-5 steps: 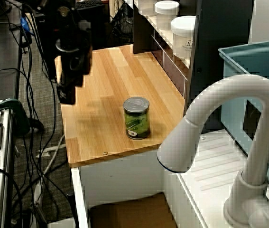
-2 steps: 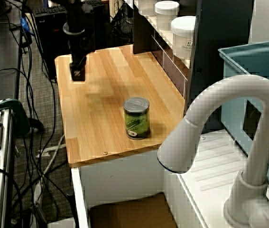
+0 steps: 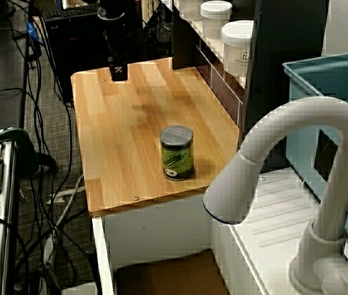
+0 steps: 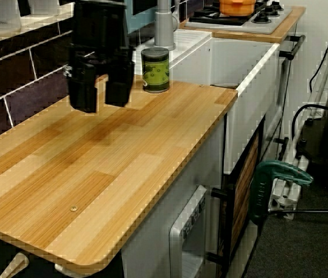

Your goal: Push into sink

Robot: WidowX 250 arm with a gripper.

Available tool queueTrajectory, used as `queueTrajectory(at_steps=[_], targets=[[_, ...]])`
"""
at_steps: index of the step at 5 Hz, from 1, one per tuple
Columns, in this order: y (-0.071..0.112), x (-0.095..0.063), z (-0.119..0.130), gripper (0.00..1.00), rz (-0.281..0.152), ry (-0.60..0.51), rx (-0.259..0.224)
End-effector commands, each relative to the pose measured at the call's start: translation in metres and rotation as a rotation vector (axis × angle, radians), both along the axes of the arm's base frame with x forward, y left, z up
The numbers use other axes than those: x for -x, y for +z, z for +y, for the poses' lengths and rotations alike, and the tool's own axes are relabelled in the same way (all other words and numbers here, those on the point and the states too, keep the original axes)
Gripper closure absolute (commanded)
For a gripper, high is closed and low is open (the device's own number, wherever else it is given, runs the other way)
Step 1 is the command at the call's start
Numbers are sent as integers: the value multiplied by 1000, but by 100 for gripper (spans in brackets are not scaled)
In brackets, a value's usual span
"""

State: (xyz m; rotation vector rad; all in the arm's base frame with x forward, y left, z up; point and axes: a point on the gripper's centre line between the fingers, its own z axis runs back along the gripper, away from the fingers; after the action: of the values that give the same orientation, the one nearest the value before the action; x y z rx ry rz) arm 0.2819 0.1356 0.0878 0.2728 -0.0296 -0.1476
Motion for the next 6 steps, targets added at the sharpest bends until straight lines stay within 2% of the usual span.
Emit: queueTrajectory(at_steps=[1, 2, 3, 4, 6], targets=[[20, -31, -7, 0, -59, 30, 120], [11, -37, -22, 0, -63, 21, 90], [2, -45, -46, 0, -62, 40, 112], [-4, -54, -67, 0, -74, 57, 111], [-19, -60, -96, 0, -73, 12, 90]])
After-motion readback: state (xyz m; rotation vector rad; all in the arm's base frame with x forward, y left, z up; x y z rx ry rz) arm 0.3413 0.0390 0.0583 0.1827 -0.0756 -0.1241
